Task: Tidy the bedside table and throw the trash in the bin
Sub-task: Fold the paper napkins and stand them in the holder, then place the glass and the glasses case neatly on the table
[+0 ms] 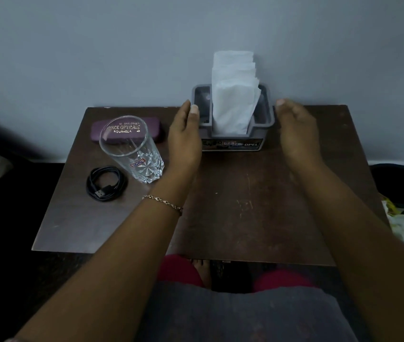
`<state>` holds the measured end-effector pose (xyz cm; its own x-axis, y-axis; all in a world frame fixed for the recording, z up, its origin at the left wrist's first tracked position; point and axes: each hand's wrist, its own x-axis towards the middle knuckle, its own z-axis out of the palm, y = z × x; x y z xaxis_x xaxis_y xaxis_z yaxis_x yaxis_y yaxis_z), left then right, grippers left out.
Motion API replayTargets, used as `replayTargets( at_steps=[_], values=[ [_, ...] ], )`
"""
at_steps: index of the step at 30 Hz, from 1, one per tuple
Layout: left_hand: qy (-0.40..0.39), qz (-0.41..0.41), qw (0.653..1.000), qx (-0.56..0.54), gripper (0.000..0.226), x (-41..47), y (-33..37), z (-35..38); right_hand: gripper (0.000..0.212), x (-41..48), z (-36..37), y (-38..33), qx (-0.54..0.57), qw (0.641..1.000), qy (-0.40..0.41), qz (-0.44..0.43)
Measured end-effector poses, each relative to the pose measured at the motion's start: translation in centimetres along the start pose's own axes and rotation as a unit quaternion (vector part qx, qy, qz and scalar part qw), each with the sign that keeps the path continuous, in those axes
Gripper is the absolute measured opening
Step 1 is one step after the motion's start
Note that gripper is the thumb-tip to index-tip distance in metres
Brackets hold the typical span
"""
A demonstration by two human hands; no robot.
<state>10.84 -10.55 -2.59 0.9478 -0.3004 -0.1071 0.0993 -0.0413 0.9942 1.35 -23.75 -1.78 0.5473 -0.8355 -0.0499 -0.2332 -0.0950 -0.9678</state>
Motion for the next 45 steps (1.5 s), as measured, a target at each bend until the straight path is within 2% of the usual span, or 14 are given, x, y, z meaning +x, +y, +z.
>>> replayTargets(
  at_steps=[3, 5, 7, 12, 18, 21, 23, 26, 29, 32, 35, 39, 42, 45],
  values=[
    [-0.007, -0.011, 1.0, -0.014, 0.068, -0.1, -0.8, 0.2, 0.052, -0.6, 0.7, 1.6, 0.024, 0.996, -0.075, 0.045],
    [-0.009, -0.018, 0.999, -0.029, 0.065, -0.4, -1.0, 0.5, 0.069, -0.8, 0.7, 2.1, 0.038, 0.995, -0.073, 0.056],
    [-0.016, -0.016, 0.999, -0.037, 0.059, -0.9, -1.1, 0.8, 0.075, -1.1, 0.3, 2.4, 0.048, 0.996, -0.052, 0.058],
    [-0.025, -0.034, 0.996, -0.083, 0.047, -2.7, -1.8, 1.6, 0.07, -1.9, -1.4, 3.5, 0.066, 0.994, -0.032, 0.078],
    [-0.031, -0.039, 0.994, -0.093, 0.057, -4.3, -2.2, 2.2, 0.06, -3.3, -3.2, 4.1, 0.068, 0.994, -0.037, 0.072],
    [-0.054, -0.051, 0.994, -0.078, 0.057, -4.8, -1.1, 1.8, 0.072, -3.8, -3.2, 3.7, 0.038, 0.996, -0.039, 0.068],
    [-0.067, -0.047, 0.996, -0.038, 0.051, -5.7, 0.4, 0.8, 0.061, -5.2, -3.3, 2.8, -0.002, 0.999, 0.011, 0.043],
    [-0.095, -0.002, 0.995, -0.019, 0.039, -8.3, 2.5, -2.7, 0.052, -9.4, -3.5, 1.6, -0.02, 0.994, 0.088, -0.057],
    [-0.08, 0.1, 0.992, 0.019, 0.023, -10.9, 2.9, -7.4, 0.057, -13.1, -2.2, 1.2, -0.054, 0.986, 0.016, -0.154],
    [0.04, 0.153, 0.987, 0.041, 0.006, -10.8, 1.4, -11.0, 0.06, -14.1, 0.9, 0.8, -0.076, 0.975, -0.111, -0.177],
    [0.108, 0.145, 0.979, 0.092, 0.043, -9.0, -0.2, -12.8, 0.072, -13.4, 5.3, 0.9, -0.058, 0.969, -0.194, -0.142],
    [0.07, 0.089, 0.98, 0.165, 0.099, -5.4, -1.9, -13.5, 0.092, -11.4, 11.0, 0.6, -0.066, 0.957, -0.259, -0.113],
    [0.025, 0.07, 0.989, 0.13, 0.105, -3.6, -2.5, -13.3, 0.091, -9.9, 14.2, 0.4, -0.072, 0.953, -0.276, -0.104],
    [0.013, 0.067, 0.992, 0.104, 0.089, -3.5, -2.7, -12.8, 0.071, -9.6, 15.2, 0.8, -0.046, 0.957, -0.254, -0.134]
  ],
)
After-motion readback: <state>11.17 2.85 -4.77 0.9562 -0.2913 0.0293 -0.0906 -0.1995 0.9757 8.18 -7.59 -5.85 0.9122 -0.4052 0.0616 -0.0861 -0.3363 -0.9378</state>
